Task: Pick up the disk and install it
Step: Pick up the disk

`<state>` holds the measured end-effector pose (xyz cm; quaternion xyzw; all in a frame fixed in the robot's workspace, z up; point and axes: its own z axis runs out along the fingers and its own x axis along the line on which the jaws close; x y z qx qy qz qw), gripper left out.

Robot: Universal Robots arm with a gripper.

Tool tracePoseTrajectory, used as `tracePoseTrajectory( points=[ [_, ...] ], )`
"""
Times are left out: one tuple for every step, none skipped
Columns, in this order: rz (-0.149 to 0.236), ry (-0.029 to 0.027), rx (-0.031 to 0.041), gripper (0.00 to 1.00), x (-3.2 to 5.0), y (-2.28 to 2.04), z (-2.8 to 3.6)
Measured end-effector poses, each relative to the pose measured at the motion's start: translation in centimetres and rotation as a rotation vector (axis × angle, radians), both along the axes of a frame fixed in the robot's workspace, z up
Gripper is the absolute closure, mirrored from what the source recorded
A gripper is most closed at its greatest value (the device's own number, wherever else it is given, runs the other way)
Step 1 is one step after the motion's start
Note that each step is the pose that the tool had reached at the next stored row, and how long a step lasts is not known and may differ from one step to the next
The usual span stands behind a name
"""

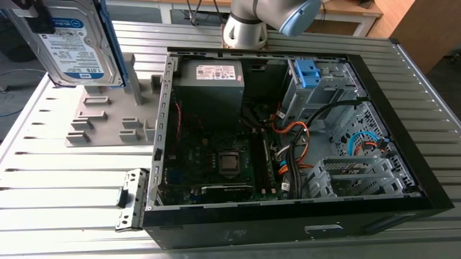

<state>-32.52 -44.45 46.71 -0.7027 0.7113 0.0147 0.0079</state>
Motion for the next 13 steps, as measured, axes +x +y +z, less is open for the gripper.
tracePoseTrajectory(
  points=[
    [0.0, 0.0, 0.0, 0.64, 0.03, 0.0, 0.0],
    [0.0, 0.0, 0.0001, 0.64, 0.05, 0.0, -0.01],
    [0.0, -0.0001, 0.0001, 0.64, 0.08, 0.0, -0.01],
    [0.0, 0.0, 0.0, 0.64, 0.11, 0.0, 0.0],
    [0.0, 0.0, 0.0, 0.64, 0.13, 0.0, 0.0],
    [0.0, 0.0, 0.0, 0.64, 0.16, 0.0, 0.0],
    [0.0, -0.0001, 0.0001, 0.64, 0.19, 0.0, 0.0],
    [0.0, 0.0, 0.0001, 0.64, 0.22, 0.0, -0.01],
    [0.0, -0.0001, 0.0001, 0.64, 0.24, 0.0, -0.01],
    [0.0, 0.0, 0.0, 0.64, 0.27, 0.0, 0.0],
    [0.0, 0.0, 0.0, 0.64, 0.29, 0.0, 0.0],
    [0.0, -0.0001, 0.0, 0.64, 0.31, 0.0, -0.01],
    [0.0, -0.0001, 0.0001, 0.64, 0.34, 0.0, -0.01]
  ],
)
